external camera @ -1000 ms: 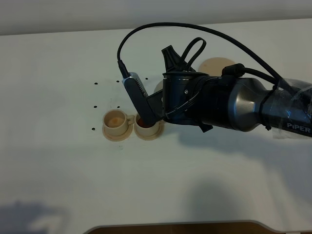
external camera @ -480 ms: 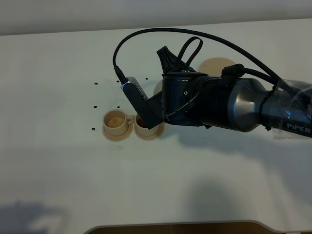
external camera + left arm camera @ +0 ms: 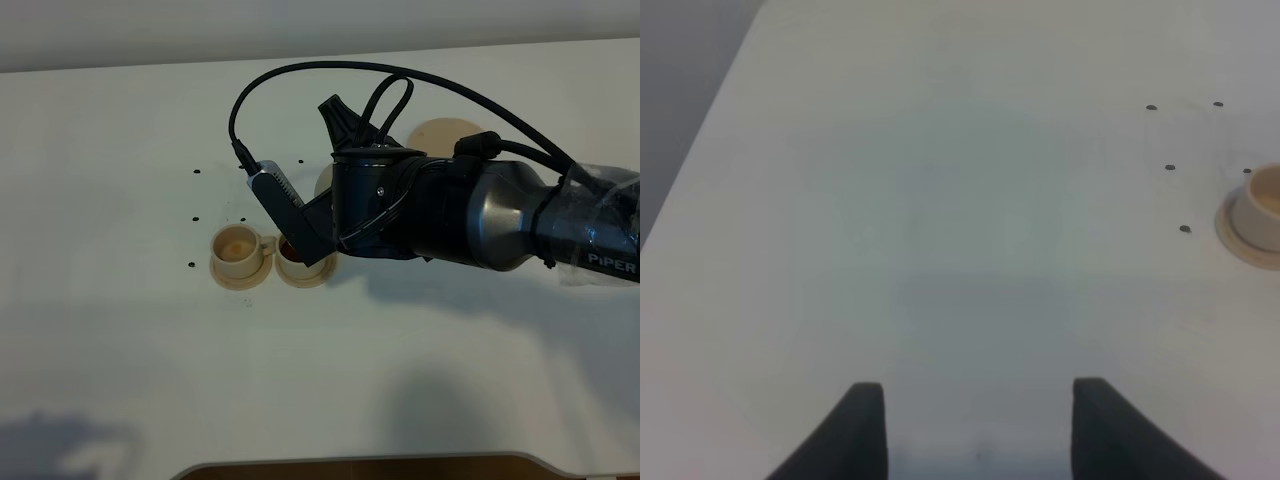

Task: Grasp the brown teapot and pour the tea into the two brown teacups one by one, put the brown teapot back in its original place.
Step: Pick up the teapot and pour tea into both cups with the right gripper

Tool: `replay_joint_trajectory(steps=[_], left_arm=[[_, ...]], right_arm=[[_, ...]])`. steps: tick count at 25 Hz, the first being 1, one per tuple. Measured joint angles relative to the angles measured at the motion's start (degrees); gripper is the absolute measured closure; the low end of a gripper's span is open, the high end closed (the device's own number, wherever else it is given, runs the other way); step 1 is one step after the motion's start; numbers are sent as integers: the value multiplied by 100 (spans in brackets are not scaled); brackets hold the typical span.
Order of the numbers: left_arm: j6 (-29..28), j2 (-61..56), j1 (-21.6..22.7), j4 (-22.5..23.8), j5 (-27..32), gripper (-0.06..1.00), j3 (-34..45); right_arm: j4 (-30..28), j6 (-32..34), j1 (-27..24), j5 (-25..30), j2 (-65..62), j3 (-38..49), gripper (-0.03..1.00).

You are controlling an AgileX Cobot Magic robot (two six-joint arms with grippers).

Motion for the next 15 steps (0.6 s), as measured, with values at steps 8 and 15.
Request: replay_joint_trajectory(steps=[8,15], left_arm=[[0,0,0,0,0,49,0],[0,0,0,0,0,49,0]], right_arm=[[538,821,0,64,0,0,85],[1079,1653,0,263,0,0,85]])
